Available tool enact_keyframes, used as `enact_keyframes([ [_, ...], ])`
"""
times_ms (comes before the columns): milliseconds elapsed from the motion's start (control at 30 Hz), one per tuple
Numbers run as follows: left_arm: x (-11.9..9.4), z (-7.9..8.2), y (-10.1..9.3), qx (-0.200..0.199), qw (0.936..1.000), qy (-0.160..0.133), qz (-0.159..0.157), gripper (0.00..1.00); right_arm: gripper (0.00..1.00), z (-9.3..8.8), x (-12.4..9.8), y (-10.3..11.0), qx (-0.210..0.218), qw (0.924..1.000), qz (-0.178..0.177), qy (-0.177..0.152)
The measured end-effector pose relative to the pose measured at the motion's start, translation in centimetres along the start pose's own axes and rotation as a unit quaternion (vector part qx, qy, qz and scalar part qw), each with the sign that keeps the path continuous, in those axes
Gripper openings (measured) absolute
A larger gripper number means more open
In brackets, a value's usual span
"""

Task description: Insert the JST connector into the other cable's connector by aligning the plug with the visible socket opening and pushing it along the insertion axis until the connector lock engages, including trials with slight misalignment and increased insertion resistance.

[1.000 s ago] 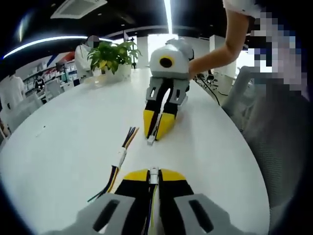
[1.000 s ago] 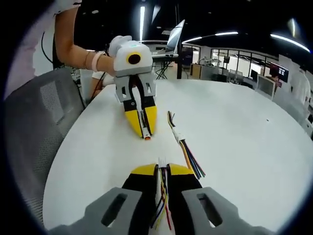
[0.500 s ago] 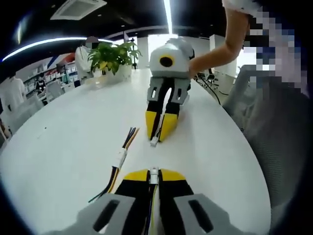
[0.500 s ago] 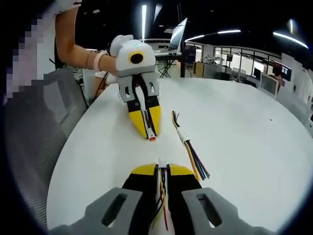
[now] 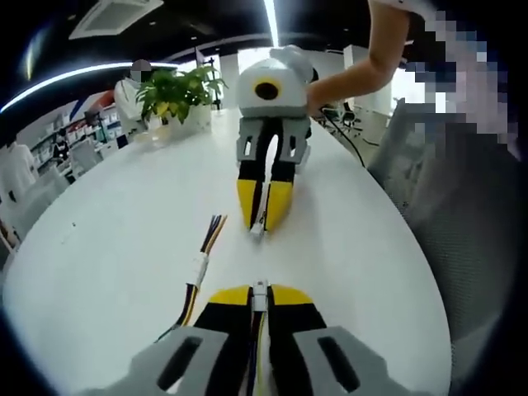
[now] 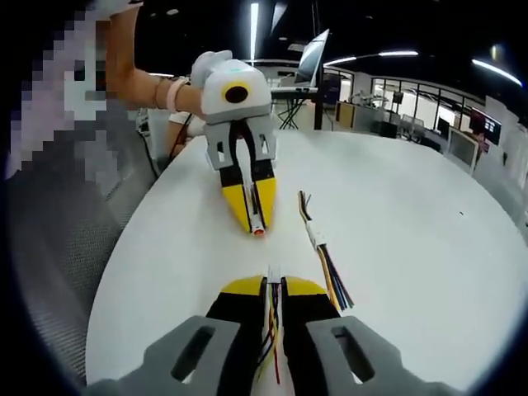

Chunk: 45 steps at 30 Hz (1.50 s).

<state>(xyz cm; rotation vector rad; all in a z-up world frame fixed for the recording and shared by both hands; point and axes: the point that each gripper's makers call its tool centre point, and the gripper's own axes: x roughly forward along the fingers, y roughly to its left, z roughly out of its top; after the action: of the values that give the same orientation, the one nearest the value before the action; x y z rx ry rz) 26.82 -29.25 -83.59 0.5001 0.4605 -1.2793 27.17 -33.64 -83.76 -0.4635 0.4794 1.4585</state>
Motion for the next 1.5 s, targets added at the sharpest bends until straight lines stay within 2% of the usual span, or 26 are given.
enact_keyframes([
  [167, -0.5, 1.2, 0.3, 0.008, 1.0, -0.006, 0.002, 0.0, 0.04, 0.9, -0.2, 0.3, -0.015, 0.9998, 0.008, 0.004],
  [433, -0.5, 2.0, 0.4, 0.013, 0.9999, -0.006, -0.001, 0.0, 0.04, 2.0, 0.1, 0.2, -0.029, 0.9994, 0.017, 0.006],
  [1033, -0.1, 2.2, 0.5, 0.015, 0.9999, -0.003, -0.006, 0.0, 0.04, 2.9, 1.4, 0.5, -0.032, 0.9989, 0.033, -0.003],
  [1500, 0.2, 2.3, 0.7, 0.014, 0.9999, 0.0, -0.008, 0.0, 0.04, 2.6, 1.9, 0.5, -0.035, 0.9985, 0.041, 0.004],
])
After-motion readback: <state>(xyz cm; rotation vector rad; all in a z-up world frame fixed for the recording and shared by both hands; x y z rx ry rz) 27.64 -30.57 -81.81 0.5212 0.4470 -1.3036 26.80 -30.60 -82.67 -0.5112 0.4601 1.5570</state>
